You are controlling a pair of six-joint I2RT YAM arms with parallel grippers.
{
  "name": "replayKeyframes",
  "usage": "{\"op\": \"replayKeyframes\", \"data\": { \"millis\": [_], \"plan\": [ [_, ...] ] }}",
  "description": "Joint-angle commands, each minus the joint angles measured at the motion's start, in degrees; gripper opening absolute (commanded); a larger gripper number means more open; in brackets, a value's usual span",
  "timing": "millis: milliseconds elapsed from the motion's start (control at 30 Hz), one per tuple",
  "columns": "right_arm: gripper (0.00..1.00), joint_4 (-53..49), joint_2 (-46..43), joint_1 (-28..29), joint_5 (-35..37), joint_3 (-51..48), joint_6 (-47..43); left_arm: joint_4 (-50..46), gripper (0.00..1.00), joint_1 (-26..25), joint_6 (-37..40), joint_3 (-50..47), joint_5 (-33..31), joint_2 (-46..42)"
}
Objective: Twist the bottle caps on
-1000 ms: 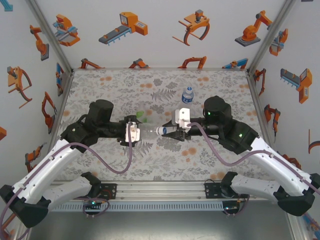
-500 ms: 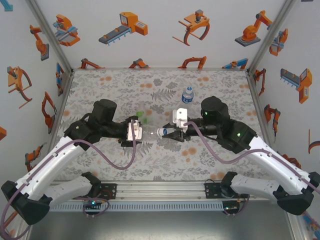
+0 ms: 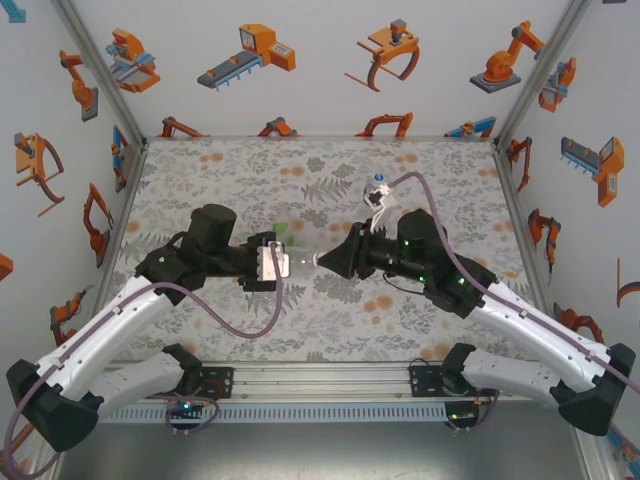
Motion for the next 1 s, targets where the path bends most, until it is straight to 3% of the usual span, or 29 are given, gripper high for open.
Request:
{"op": "replayKeyframes", "data": {
  "millis": [0, 67, 167, 367, 467, 600, 667, 767, 967],
  "plan": [
    [0.00, 0.1, -0.5, 0.5, 5.9, -4.4, 23.7, 10.1, 0.00, -0.4, -3.2, -0.4, 3.7, -1.4],
    [0.00, 1.8, -0.4, 0.5, 5.6, -5.9, 29.5, 10.9, 0.00, -0.4, -3.5, -0.9, 3.8, -1.4],
    [0.00, -5.2, 0.7, -0.1, 5.5, -4.1, 36.2, 11.0, 0.00, -0.4, -3.8, -1.1, 4.2, -1.1],
    [0.01, -7.1, 0.6, -0.6, 7.3, -3.9, 37.2, 11.0, 0.00, -0.5, -4.4, -1.4, 4.8, -0.8],
    [0.09, -6.6, 0.9, -0.7, 7.4, -2.8, 35.1, 11.8, 0.00, -0.4, -4.9, -2.0, 5.5, -0.9],
    [0.47, -8.3, 1.1, -0.7, 8.4, 1.2, 25.7, 11.8, 0.00, -0.4, -5.0, -2.3, 6.0, -0.8],
    [0.57, -10.5, 0.6, -0.7, 9.6, 3.5, 20.3, 11.6, 0.00, -0.4, -4.7, -2.3, 6.0, -0.8],
    [0.60, -11.0, -0.9, -0.8, 10.6, 6.1, 10.9, 10.9, 0.00, -0.5, -4.4, -2.0, 5.8, -0.6],
    [0.55, -4.9, -5.8, -0.8, 8.2, 6.2, -14.6, 8.3, 0.00, -0.4, -4.8, -0.3, 7.7, 0.4]
  ]
}}
